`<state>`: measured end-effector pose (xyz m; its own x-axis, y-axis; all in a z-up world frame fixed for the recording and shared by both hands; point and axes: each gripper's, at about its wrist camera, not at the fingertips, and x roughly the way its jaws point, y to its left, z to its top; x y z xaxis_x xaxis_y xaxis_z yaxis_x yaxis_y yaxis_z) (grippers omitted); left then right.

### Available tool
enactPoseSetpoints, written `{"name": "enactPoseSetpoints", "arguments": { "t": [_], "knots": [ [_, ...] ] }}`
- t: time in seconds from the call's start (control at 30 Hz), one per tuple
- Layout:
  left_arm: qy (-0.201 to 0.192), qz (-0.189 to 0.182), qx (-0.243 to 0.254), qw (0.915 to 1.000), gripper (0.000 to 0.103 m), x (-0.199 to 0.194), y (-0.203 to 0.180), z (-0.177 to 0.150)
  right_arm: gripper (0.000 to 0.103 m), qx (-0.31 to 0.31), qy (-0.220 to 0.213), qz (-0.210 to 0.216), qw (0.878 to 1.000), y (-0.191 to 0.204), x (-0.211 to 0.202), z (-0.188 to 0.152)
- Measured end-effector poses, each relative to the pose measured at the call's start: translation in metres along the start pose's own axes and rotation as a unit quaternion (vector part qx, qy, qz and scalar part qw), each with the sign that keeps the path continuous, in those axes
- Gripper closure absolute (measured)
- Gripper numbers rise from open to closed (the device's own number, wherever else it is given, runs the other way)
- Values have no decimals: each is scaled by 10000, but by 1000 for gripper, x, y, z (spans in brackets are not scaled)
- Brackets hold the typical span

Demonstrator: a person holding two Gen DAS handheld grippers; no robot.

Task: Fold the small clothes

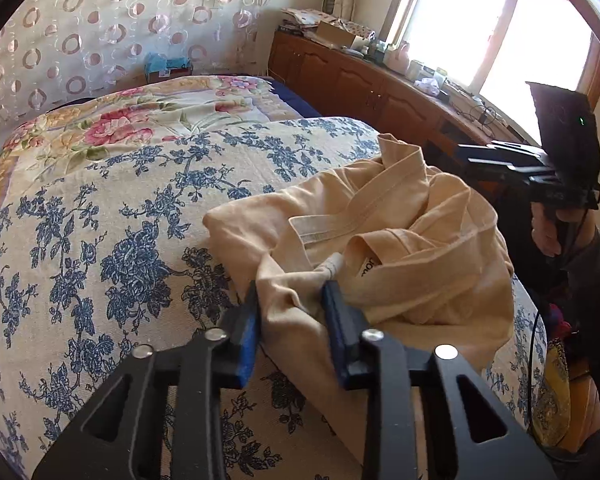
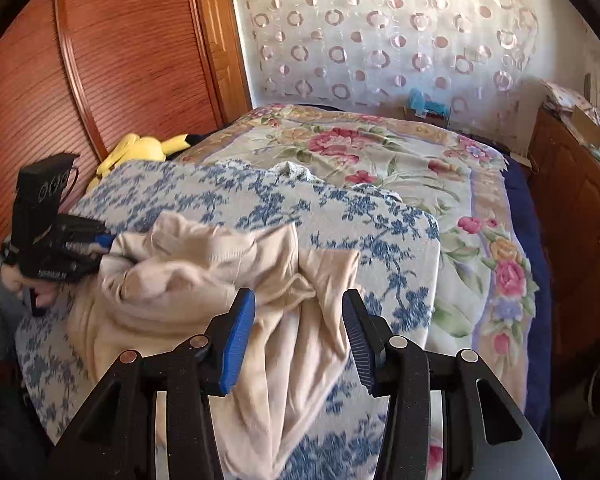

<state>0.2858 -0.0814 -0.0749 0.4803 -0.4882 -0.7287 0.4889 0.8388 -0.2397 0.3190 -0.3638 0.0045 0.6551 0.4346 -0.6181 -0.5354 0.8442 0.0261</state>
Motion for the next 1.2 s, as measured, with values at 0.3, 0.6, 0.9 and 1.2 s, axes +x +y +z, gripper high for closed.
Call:
{"name": "enactPoseSetpoints", "arguments": {
  "t": [0.3, 0.6, 0.9, 1.2],
  "knots": [
    [-399, 65, -180, 9990, 96, -19, 9, -10, 56, -598, 318, -65, 9977, 18, 30, 6],
    [-138, 181, -349, 9991, 96, -3, 19, -17, 56, -693, 660, 407, 9946, 15, 85, 27],
    [-411, 104, -168, 9990, 97, -15, 9, -16, 97, -833, 615, 463, 9935, 22, 76, 23],
    [-1203, 351, -122, 9920, 97, -54, -3, 35, 98, 54, -589, -693, 9958, 5, -13, 35]
  ]
}}
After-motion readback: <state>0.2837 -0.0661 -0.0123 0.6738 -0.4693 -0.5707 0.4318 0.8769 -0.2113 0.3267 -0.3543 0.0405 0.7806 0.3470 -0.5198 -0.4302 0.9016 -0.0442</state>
